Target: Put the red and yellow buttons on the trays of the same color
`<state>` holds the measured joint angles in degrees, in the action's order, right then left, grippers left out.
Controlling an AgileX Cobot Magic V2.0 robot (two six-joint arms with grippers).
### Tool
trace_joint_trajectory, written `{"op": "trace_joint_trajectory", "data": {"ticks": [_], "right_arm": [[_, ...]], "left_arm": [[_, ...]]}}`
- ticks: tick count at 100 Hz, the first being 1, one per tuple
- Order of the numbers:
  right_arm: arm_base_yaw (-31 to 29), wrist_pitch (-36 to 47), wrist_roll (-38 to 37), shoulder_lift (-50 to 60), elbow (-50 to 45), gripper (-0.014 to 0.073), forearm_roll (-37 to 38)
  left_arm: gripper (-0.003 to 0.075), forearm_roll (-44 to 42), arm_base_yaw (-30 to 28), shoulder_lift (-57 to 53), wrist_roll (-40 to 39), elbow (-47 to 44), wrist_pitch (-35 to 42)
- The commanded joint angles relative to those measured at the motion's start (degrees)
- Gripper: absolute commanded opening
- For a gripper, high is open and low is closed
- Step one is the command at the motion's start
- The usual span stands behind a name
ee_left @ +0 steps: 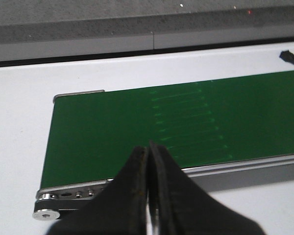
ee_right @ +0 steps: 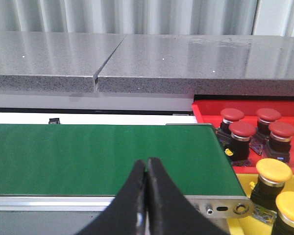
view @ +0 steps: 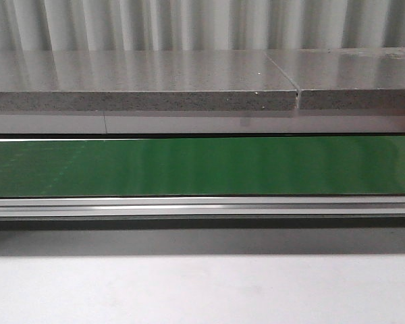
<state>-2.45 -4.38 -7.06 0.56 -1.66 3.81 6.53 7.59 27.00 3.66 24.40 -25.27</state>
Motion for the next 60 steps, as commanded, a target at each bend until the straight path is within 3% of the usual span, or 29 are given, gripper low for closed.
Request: {"op": "trace_joint_trajectory", "data": {"ticks": [1,18,60], "right_arm": [[0.02,4.38,-0.07,0.93,0.35,-0.0066,0.68],[0.02,4.38,-0.07,0.93,0.35,-0.0066,0.68],[0.02,4.38,-0.07,0.93,0.35,-0.0066,0.68]], "left_arm": [[-0.002,-3.57,0.49,-2.33,-4.16,-1.18,7.73],[-0.002,-7.45,0.49,-8.15,-4.52,-7.15,13.14],[-0.002,-6.53,-2.73,-27.25,-2.74,-23.48,19.98]]}}
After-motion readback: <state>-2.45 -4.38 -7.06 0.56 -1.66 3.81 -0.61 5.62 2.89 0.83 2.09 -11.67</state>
